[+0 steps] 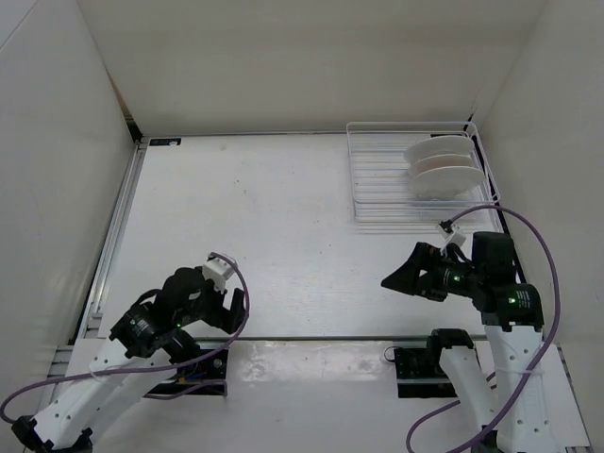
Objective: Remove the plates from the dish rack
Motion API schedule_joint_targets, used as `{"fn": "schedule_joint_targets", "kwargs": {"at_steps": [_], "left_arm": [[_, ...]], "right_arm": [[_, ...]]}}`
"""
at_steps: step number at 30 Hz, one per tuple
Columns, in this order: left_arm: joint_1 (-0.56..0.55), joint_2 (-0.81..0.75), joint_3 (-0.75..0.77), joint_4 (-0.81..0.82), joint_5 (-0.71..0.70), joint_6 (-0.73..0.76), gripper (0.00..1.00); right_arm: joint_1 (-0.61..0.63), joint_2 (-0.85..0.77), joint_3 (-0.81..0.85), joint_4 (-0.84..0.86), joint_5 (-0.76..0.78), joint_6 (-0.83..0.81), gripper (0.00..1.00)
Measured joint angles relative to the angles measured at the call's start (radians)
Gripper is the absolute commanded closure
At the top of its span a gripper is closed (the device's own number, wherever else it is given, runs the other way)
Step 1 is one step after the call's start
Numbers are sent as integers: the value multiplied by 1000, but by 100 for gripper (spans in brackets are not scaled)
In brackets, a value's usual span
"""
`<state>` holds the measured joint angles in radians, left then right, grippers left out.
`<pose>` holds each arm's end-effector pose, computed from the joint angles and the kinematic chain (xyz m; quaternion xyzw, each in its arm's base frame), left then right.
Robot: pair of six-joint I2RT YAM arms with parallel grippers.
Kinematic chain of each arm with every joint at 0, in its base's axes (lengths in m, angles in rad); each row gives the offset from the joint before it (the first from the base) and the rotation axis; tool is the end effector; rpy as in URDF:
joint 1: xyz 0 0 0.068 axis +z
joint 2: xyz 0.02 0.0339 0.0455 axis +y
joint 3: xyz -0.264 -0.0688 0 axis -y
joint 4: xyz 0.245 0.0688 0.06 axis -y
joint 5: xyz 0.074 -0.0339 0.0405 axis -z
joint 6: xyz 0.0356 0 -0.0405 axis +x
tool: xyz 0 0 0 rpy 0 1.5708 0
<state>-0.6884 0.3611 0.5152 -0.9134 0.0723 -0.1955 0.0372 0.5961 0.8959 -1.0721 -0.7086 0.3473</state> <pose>0.0643 -0.0562 0.2283 0.2378 0.8870 -0.1987 0.3423 0.0893 0.0265 0.3209 0.0002 0.8746 0.3834 0.2968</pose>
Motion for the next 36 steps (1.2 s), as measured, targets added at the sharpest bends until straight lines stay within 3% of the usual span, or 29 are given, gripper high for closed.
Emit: {"fn": "schedule_joint_targets", "kwargs": {"at_steps": [7,11,13,14,15,16,17,25,30,36], "left_arm": [[0,-53,-1,0,-59,-21,0],[0,-90,-3,-2,-100,-31,0],[0,-94,-5,-3,-113,-34,0],[0,-94,-5,-3,-118,-34,0],[0,-93,-6,-5,-121,-34,0],[0,-93,-7,-6,-124,-34,0],[0,-93,-8,-8,-126,-34,0],[0,-83,-11,-19,-130,-34,0],[0,-84,-12,-22,-130,-34,0],[0,-106,-13,-22,-130,-34,0]], "right_arm": [[3,17,-14,-24,114,4,10],[9,58,-8,-18,243,182,10],[9,86,12,-13,311,247,41],[9,100,27,-3,336,265,48],[9,116,49,28,364,294,48],[9,132,77,55,389,313,41],[9,161,125,82,420,346,37],[8,520,671,134,723,525,40],[3,719,823,65,832,607,40],[-14,1020,1138,-68,888,631,44]]}}
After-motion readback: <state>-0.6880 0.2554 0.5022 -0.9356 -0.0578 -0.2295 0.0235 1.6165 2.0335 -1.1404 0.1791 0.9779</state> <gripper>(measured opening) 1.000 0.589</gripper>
